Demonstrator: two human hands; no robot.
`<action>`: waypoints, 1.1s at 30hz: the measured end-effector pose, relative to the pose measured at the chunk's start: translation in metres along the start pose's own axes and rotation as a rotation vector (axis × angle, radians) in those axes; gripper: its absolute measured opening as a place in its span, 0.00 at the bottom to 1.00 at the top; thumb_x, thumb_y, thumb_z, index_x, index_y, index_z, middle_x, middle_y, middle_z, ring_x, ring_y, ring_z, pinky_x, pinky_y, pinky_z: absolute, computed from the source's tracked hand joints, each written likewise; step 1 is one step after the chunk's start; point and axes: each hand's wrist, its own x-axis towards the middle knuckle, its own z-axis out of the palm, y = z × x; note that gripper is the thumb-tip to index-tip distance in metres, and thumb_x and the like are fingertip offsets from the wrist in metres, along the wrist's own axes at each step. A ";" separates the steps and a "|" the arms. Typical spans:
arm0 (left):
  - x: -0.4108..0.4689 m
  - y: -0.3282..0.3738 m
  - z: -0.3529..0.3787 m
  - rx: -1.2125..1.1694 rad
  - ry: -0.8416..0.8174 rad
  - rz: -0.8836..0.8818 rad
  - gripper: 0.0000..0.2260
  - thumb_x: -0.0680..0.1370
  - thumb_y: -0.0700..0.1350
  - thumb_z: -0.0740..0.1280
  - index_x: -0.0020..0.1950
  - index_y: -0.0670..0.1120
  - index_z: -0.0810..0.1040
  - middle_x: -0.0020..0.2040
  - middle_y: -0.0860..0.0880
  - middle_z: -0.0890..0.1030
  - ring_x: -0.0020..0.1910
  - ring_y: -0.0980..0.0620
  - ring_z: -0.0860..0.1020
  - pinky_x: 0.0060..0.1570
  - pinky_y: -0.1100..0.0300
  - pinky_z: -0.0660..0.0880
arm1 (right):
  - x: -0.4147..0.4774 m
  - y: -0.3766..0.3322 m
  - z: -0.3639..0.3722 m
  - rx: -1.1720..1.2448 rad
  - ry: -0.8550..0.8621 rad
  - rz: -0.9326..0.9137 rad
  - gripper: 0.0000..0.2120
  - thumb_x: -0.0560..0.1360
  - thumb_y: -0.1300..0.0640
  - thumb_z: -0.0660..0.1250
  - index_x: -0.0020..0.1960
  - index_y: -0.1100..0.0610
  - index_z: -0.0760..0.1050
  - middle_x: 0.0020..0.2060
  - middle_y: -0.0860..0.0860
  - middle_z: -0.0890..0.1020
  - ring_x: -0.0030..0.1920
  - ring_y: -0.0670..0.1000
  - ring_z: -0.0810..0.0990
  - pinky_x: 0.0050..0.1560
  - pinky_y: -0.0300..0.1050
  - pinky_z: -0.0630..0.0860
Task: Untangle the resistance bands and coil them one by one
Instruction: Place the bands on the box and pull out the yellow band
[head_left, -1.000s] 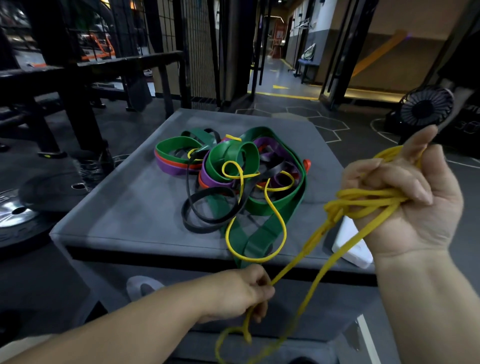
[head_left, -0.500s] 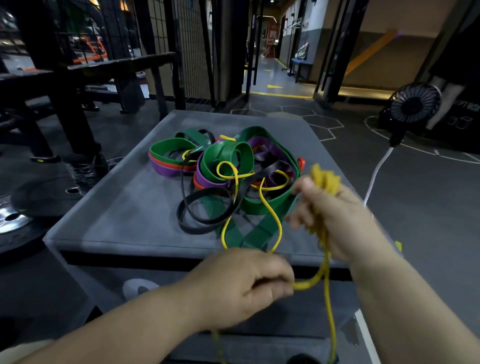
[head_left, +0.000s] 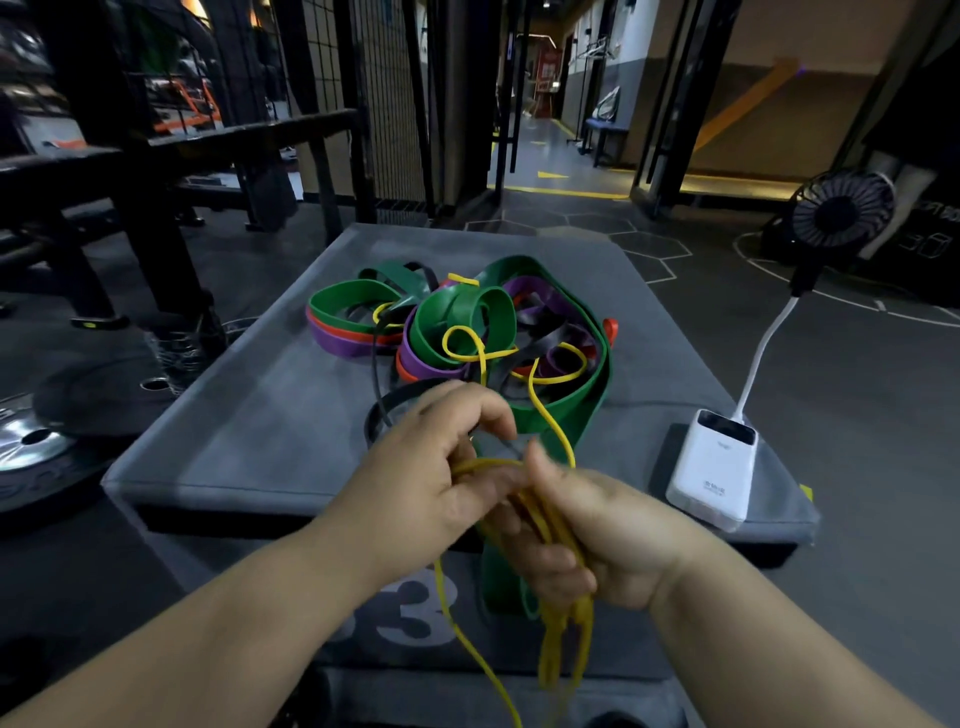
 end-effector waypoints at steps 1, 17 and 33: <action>0.000 -0.002 0.000 0.002 0.027 -0.012 0.11 0.68 0.59 0.69 0.46 0.61 0.71 0.42 0.58 0.74 0.34 0.55 0.75 0.33 0.66 0.69 | 0.000 0.002 -0.001 0.024 -0.068 0.002 0.26 0.61 0.32 0.76 0.35 0.53 0.72 0.22 0.47 0.66 0.19 0.42 0.63 0.21 0.31 0.62; -0.006 -0.014 0.019 -0.597 -0.307 -0.316 0.29 0.71 0.68 0.64 0.65 0.50 0.74 0.60 0.47 0.79 0.63 0.54 0.75 0.67 0.50 0.70 | -0.007 -0.008 -0.017 0.367 -0.399 -0.109 0.21 0.82 0.44 0.56 0.34 0.54 0.64 0.31 0.52 0.80 0.29 0.52 0.76 0.35 0.39 0.75; 0.000 -0.012 0.027 -0.740 -0.149 -0.447 0.19 0.71 0.62 0.70 0.48 0.47 0.78 0.43 0.45 0.74 0.45 0.47 0.72 0.52 0.48 0.70 | -0.003 -0.006 -0.020 0.359 -0.418 -0.367 0.14 0.81 0.52 0.62 0.40 0.54 0.61 0.30 0.48 0.68 0.31 0.48 0.72 0.52 0.47 0.73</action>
